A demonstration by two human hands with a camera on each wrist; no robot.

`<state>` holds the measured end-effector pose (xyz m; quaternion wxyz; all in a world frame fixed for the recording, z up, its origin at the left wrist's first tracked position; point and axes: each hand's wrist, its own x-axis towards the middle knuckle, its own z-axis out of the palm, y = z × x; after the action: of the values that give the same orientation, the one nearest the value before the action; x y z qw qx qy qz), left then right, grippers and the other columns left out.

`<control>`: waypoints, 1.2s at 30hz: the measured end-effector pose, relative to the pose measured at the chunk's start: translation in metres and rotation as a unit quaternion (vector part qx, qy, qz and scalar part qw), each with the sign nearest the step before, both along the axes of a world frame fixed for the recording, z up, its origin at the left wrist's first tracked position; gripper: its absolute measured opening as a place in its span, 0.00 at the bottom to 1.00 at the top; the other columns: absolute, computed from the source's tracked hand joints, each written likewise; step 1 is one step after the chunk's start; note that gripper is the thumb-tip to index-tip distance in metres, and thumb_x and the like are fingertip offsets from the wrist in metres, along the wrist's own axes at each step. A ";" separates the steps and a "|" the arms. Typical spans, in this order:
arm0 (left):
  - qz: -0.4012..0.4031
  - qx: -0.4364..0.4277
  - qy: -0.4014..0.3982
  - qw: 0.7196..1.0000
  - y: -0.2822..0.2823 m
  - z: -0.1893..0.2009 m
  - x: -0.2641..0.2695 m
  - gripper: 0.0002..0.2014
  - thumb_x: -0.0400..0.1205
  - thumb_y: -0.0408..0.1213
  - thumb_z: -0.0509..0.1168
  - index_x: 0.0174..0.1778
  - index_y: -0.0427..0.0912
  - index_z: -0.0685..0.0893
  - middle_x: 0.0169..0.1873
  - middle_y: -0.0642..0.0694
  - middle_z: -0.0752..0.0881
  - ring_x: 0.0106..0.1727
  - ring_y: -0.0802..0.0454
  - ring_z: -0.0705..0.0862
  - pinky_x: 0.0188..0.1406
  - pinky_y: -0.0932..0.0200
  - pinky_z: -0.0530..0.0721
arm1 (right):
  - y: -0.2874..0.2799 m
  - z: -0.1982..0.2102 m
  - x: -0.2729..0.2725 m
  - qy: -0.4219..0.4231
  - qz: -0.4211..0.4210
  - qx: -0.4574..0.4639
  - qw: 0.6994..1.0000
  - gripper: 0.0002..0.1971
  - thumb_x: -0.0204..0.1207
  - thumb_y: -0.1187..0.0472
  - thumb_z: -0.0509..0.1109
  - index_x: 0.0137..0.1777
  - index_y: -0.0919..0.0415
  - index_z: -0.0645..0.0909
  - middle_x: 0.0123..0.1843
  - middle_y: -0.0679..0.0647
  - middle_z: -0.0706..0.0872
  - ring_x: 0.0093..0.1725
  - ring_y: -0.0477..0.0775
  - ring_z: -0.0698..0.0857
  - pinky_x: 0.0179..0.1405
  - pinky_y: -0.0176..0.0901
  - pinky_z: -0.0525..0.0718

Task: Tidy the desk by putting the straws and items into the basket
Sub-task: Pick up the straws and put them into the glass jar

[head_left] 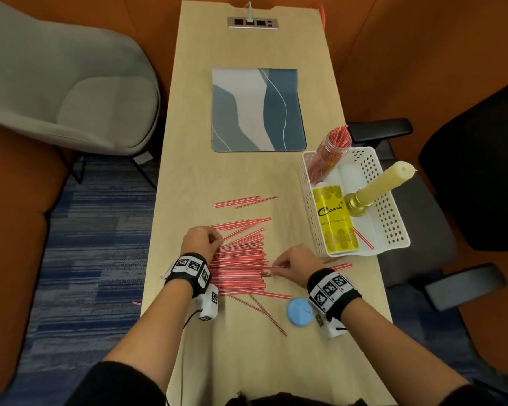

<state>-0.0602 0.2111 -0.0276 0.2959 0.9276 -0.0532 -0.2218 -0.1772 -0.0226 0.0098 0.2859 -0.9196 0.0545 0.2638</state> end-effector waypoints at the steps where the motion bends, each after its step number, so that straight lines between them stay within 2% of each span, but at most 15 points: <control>1: -0.005 0.002 0.000 1.000 0.001 0.000 0.000 0.03 0.77 0.34 0.74 0.38 0.46 0.91 0.35 0.52 0.89 0.38 0.53 0.87 0.45 0.57 0.87 | -0.003 0.001 -0.001 -0.006 -0.011 0.012 1.000 0.11 0.79 0.52 0.73 0.53 0.57 0.92 0.47 0.50 0.93 0.46 0.46 0.88 0.53 0.40 0.84; 4: -0.020 0.006 -0.011 1.000 0.001 0.002 0.001 0.06 0.78 0.34 0.71 0.37 0.48 0.89 0.35 0.52 0.88 0.38 0.52 0.86 0.43 0.56 0.87 | -0.010 0.001 -0.004 -0.030 -0.035 0.026 0.999 0.11 0.83 0.55 0.68 0.53 0.58 0.91 0.43 0.50 0.91 0.45 0.50 0.86 0.50 0.40 0.80; 8: -0.016 -0.033 -0.039 0.999 -0.005 0.013 0.007 0.03 0.79 0.35 0.73 0.41 0.47 0.91 0.36 0.53 0.88 0.39 0.55 0.85 0.45 0.59 0.85 | -0.018 0.005 -0.006 -0.054 -0.011 0.013 0.998 0.14 0.86 0.56 0.64 0.64 0.58 0.87 0.52 0.57 0.87 0.53 0.56 0.83 0.53 0.44 0.77; 10: -0.018 -0.071 -0.061 0.995 -0.013 0.022 0.015 0.04 0.78 0.33 0.74 0.43 0.45 0.92 0.38 0.52 0.89 0.40 0.54 0.86 0.49 0.57 0.87 | -0.023 0.012 -0.004 -0.086 -0.005 0.034 0.996 0.14 0.85 0.59 0.65 0.65 0.59 0.86 0.49 0.57 0.85 0.50 0.55 0.83 0.48 0.40 0.74; 12: -0.014 -0.130 -0.091 0.987 -0.023 0.037 0.024 0.06 0.76 0.31 0.75 0.43 0.46 0.93 0.39 0.51 0.90 0.40 0.55 0.87 0.48 0.59 0.88 | -0.030 0.023 -0.001 -0.133 -0.028 0.062 0.989 0.12 0.84 0.60 0.68 0.63 0.59 0.88 0.41 0.51 0.83 0.41 0.45 0.81 0.43 0.32 0.71; 13: -0.011 -0.165 -0.101 0.981 -0.030 0.049 0.028 0.07 0.76 0.30 0.76 0.44 0.47 0.92 0.38 0.51 0.90 0.39 0.58 0.87 0.46 0.63 0.87 | -0.034 0.031 0.001 -0.153 -0.048 0.075 0.984 0.11 0.83 0.60 0.69 0.61 0.58 0.89 0.38 0.47 0.82 0.38 0.38 0.79 0.40 0.28 0.70; 14: -0.005 -0.200 -0.107 0.974 -0.038 0.063 0.032 0.08 0.75 0.29 0.77 0.44 0.47 0.92 0.37 0.51 0.90 0.37 0.60 0.87 0.43 0.68 0.86 | -0.037 0.038 0.003 -0.165 -0.062 0.086 0.981 0.11 0.82 0.59 0.70 0.60 0.56 0.89 0.37 0.45 0.82 0.36 0.37 0.79 0.39 0.26 0.71; 16: 0.012 -0.270 -0.117 0.956 -0.055 0.095 0.040 0.07 0.75 0.29 0.77 0.45 0.44 0.91 0.37 0.50 0.91 0.36 0.62 0.86 0.42 0.72 0.84 | -0.042 0.053 0.006 -0.170 -0.071 0.105 0.977 0.10 0.81 0.58 0.71 0.58 0.55 0.90 0.37 0.43 0.84 0.36 0.38 0.80 0.40 0.24 0.73; 20: 0.007 -0.385 -0.158 0.909 -0.102 0.164 0.060 0.07 0.74 0.30 0.79 0.46 0.41 0.91 0.38 0.49 0.91 0.39 0.57 0.89 0.45 0.67 0.87 | -0.050 0.078 0.013 -0.191 -0.138 0.158 0.959 0.04 0.74 0.60 0.79 0.47 0.57 0.93 0.38 0.43 0.90 0.39 0.39 0.86 0.42 0.27 0.80; 23: -0.045 -0.429 -0.194 0.881 -0.144 0.207 0.079 0.08 0.74 0.31 0.78 0.47 0.41 0.90 0.40 0.47 0.92 0.42 0.52 0.91 0.47 0.62 0.89 | -0.064 0.099 0.018 -0.218 -0.219 0.204 0.929 0.03 0.69 0.62 0.83 0.42 0.57 0.92 0.37 0.50 0.92 0.37 0.54 0.87 0.41 0.40 0.86; 25: -0.083 -0.434 -0.212 0.872 -0.173 0.227 0.090 0.07 0.75 0.32 0.78 0.48 0.40 0.90 0.41 0.46 0.91 0.42 0.53 0.90 0.47 0.58 0.89 | -0.079 0.113 0.021 -0.241 -0.254 0.223 0.910 0.03 0.70 0.64 0.82 0.42 0.58 0.92 0.37 0.51 0.92 0.37 0.55 0.87 0.41 0.41 0.87; 27: -0.119 -0.430 -0.223 0.867 -0.200 0.237 0.099 0.07 0.75 0.31 0.77 0.47 0.39 0.90 0.40 0.46 0.91 0.42 0.53 0.90 0.47 0.56 0.90 | -0.095 0.126 0.023 -0.258 -0.280 0.239 0.893 0.01 0.73 0.64 0.80 0.43 0.59 0.92 0.36 0.50 0.91 0.34 0.49 0.87 0.39 0.38 0.86; 30: -0.173 -0.406 -0.237 0.865 -0.231 0.235 0.108 0.06 0.76 0.31 0.76 0.47 0.39 0.90 0.39 0.46 0.90 0.41 0.54 0.89 0.46 0.56 0.90 | -0.122 0.144 0.026 -0.295 -0.295 0.199 0.887 0.09 0.80 0.60 0.73 0.40 0.62 0.89 0.30 0.54 0.86 0.31 0.47 0.84 0.37 0.41 0.84; 33: -0.218 -0.344 -0.231 0.884 -0.249 0.221 0.112 0.05 0.76 0.29 0.75 0.46 0.41 0.90 0.36 0.49 0.89 0.40 0.56 0.88 0.46 0.58 0.89 | -0.149 0.159 0.035 -0.349 -0.322 0.143 0.869 0.10 0.82 0.59 0.70 0.41 0.57 0.88 0.29 0.54 0.84 0.30 0.47 0.82 0.38 0.40 0.82; 36: -0.250 -0.264 -0.218 0.906 -0.257 0.199 0.114 0.06 0.76 0.28 0.74 0.44 0.44 0.90 0.34 0.53 0.88 0.38 0.58 0.87 0.47 0.54 0.88 | -0.170 0.175 0.053 -0.415 -0.351 0.110 0.832 0.08 0.83 0.58 0.69 0.43 0.55 0.87 0.30 0.53 0.86 0.32 0.50 0.85 0.38 0.41 0.84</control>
<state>0.0543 -0.0459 0.1714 0.4455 0.7972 -0.4031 -0.0587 -0.1238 -0.1922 0.1847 0.4541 -0.8242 0.2210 -0.2563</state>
